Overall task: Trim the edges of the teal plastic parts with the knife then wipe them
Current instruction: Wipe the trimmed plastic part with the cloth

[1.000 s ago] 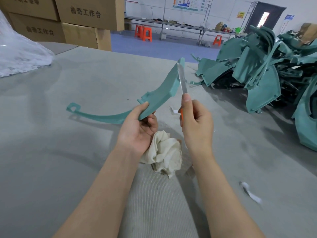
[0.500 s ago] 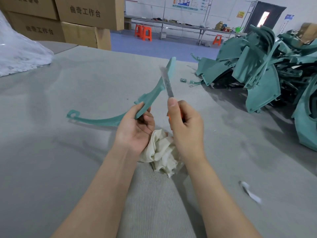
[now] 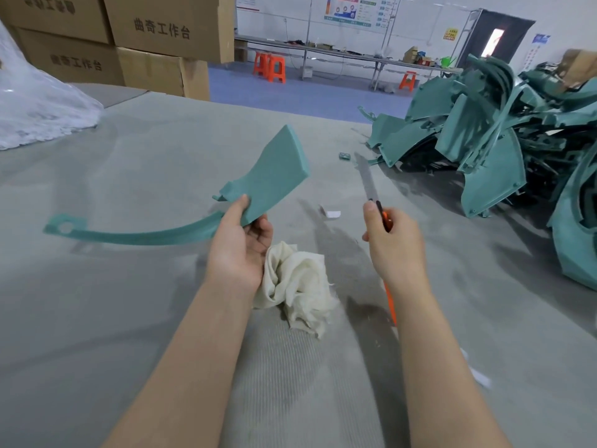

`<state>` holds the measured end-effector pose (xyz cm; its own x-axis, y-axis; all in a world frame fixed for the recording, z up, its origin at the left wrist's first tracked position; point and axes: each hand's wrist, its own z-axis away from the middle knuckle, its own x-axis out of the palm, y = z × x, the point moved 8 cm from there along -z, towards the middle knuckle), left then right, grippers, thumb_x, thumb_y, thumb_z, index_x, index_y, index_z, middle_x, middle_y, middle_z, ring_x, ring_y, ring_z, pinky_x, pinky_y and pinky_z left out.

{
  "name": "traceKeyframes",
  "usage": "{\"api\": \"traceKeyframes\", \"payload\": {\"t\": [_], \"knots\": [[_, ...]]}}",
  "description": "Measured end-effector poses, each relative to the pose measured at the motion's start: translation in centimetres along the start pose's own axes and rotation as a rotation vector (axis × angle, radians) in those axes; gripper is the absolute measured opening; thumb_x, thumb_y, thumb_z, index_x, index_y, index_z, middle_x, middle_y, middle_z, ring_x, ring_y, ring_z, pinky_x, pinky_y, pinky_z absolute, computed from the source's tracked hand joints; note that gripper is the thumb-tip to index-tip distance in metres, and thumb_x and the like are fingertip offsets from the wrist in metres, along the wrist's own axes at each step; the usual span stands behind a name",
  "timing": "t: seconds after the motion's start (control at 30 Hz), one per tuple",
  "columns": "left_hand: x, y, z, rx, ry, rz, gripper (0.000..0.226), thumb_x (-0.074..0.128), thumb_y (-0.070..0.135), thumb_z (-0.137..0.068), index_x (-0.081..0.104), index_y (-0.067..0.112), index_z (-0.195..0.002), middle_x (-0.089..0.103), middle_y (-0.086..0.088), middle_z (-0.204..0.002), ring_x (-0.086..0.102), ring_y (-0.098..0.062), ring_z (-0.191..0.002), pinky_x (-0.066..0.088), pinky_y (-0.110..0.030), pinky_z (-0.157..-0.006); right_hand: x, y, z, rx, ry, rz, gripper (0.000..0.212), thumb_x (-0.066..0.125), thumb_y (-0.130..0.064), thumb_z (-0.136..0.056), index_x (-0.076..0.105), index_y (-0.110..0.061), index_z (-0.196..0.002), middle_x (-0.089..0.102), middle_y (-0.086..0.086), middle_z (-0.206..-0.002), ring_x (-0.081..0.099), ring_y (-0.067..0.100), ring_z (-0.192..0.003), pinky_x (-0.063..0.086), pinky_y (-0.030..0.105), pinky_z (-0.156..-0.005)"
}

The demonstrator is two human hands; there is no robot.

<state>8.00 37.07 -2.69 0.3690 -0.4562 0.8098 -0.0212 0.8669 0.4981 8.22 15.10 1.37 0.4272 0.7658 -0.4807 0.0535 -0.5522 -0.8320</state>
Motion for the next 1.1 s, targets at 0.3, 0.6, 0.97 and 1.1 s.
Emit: {"api": "traceKeyframes", "payload": {"t": [0.3,0.6,0.97,1.1], "knots": [[-0.5,0.2,0.0,0.034,0.048,0.015,0.005,0.062,0.011,-0.09,0.06,0.01,-0.085,0.064,0.0,-0.058,0.053,-0.005,-0.042,0.043,-0.014,-0.042,1.3,1.4,-0.3,-0.003,-0.132,0.36,0.022,0.059,-0.028,-0.094,0.05,-0.017,-0.077,0.047,-0.002,-0.064,0.043,0.017,-0.058,0.028,0.03,-0.049],[-0.4,0.0,0.1,0.047,0.016,-0.051,0.004,0.063,0.014,-0.09,0.061,0.011,-0.088,0.062,0.001,-0.061,0.054,-0.004,-0.043,0.043,-0.014,-0.042,2.8,4.2,-0.1,0.133,-0.26,0.585,0.02,0.058,-0.033,-0.091,0.061,-0.012,-0.092,0.064,0.015,-0.102,0.06,0.035,-0.093,0.049,0.035,-0.075],[0.5,1.2,0.8,0.246,-0.016,-0.271,0.004,0.064,0.015,-0.09,0.061,0.016,-0.093,0.065,0.003,-0.079,0.058,-0.003,-0.054,0.046,-0.016,-0.047,4.2,-0.6,1.4,0.243,-0.371,-0.809,0.031,0.047,-0.035,-0.1,0.067,-0.015,-0.088,0.071,-0.003,-0.073,0.062,0.01,-0.064,0.05,0.021,-0.063],[1.2,1.3,1.2,0.294,-0.068,-0.376,0.003,0.064,0.018,-0.09,0.062,0.018,-0.092,0.065,0.007,-0.077,0.058,-0.001,-0.055,0.047,-0.016,-0.048,4.9,-2.0,2.3,0.253,-0.47,-0.963,0.02,0.052,-0.02,-0.098,0.061,-0.011,-0.082,0.061,-0.001,-0.06,0.052,0.009,-0.053,0.045,0.018,-0.051]]}}
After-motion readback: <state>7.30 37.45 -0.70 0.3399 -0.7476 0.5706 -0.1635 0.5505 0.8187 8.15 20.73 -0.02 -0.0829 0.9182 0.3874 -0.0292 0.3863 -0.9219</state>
